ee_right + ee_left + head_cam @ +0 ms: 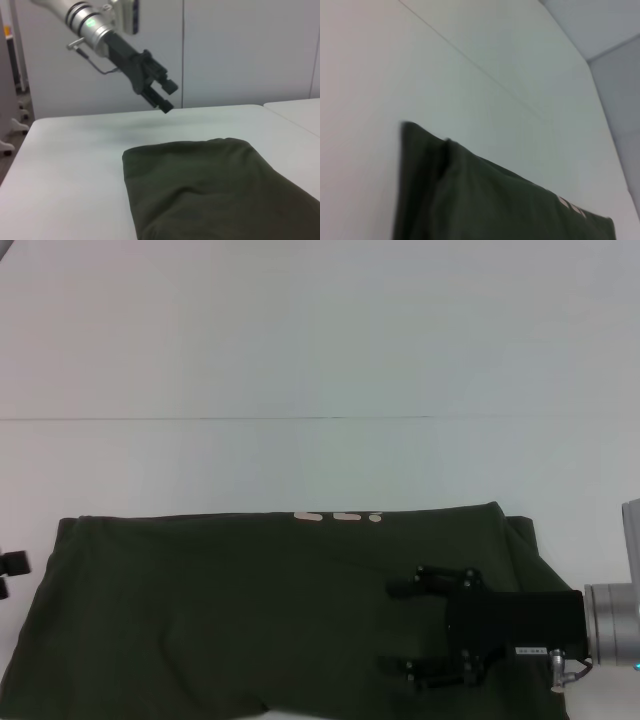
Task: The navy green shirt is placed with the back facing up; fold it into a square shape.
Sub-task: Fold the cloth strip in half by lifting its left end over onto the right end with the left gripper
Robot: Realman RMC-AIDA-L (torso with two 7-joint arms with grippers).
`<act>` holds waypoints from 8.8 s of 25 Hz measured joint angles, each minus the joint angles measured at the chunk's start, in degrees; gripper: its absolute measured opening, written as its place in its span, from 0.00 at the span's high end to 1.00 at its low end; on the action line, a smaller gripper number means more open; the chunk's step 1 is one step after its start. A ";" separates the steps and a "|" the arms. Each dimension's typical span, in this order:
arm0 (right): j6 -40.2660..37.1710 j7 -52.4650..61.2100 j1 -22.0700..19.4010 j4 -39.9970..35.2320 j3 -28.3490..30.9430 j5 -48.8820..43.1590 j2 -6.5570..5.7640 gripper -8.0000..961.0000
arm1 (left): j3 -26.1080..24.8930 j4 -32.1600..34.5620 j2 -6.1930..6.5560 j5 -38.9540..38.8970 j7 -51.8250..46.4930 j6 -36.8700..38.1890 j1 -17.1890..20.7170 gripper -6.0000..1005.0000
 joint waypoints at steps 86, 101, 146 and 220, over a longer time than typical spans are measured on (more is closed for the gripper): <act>4.91 -3.77 1.63 2.56 -0.50 0.04 0.08 0.06 | 13.23 -7.07 0.52 6.16 -0.91 -18.09 -3.21 0.14; 5.45 -3.24 1.88 3.07 -0.92 0.05 0.08 0.06 | 13.43 -7.23 1.28 11.32 -1.17 -16.42 -4.91 0.14; 5.51 -3.24 1.45 3.42 -0.98 -0.30 0.08 0.06 | 13.43 -9.95 -1.13 11.80 -0.63 -16.13 -7.79 0.14; 4.93 -2.81 0.85 3.59 -0.54 0.00 0.00 0.06 | 11.05 1.35 3.56 20.57 -6.09 -7.30 -9.25 0.88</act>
